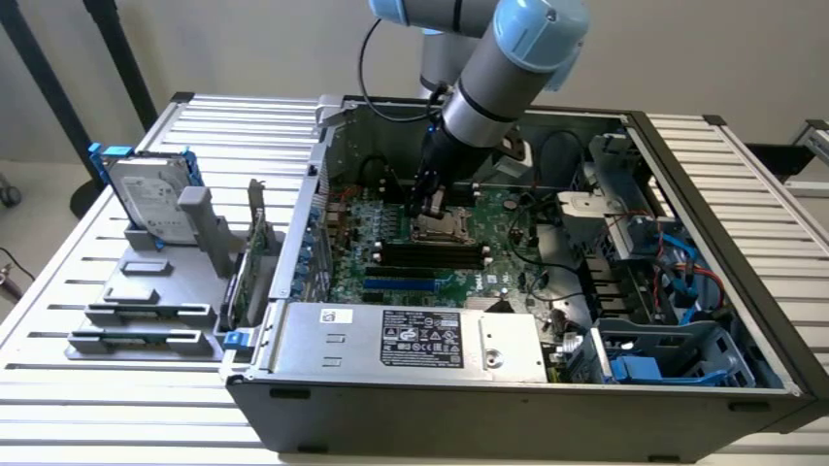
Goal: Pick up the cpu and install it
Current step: 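Close the cpu cover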
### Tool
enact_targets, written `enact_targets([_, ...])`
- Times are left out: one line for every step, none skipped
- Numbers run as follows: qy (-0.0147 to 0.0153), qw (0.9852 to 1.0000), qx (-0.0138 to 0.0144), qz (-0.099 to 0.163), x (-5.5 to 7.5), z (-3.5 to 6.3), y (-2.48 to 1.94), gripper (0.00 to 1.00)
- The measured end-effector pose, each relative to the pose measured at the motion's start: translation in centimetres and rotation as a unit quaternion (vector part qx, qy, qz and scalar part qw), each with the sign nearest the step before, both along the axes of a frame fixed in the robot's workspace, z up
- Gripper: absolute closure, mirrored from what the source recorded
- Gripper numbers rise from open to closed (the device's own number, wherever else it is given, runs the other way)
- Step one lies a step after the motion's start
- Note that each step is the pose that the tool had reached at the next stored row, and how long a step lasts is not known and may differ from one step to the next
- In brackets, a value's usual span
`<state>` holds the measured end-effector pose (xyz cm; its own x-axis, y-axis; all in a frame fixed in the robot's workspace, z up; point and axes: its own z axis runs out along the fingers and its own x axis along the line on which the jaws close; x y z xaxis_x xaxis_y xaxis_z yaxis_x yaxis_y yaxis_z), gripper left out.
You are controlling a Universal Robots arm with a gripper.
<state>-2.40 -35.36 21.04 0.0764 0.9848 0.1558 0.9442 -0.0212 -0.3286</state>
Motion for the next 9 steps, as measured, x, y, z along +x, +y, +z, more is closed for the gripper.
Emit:
enact_targets([0.0001, 1.0, 0.0009, 0.0, -0.2, 0.13, -0.15, 0.89])
enact_targets([0.0002, 1.0, 0.0017, 0.0, -0.4, 0.26, -0.27, 0.89])
enact_targets([0.0002, 1.0, 0.0024, 0.0, -0.6, 0.39, -0.4, 0.89])
enact_targets([0.0003, 1.0, 0.0031, 0.0, -0.9, 0.52, -0.53, 0.89])
enact_targets([0.0004, 1.0, 0.0038, 0.0, -1.1, 0.66, -0.65, 0.89])
enact_targets([0.0004, 1.0, 0.0045, 0.0, -1.3, 0.79, -0.77, 0.89])
enact_targets([0.0005, 1.0, 0.0053, 0.0, -1.6, 0.92, -0.88, 0.89])
enact_targets([0.0006, 1.0, 0.0061, 0.0, -1.8, 1.05, -1.0, 0.89])
enact_targets([0.0006, 1.0, 0.0068, 0.0, -2.1, 1.18, -1.11, 0.89])
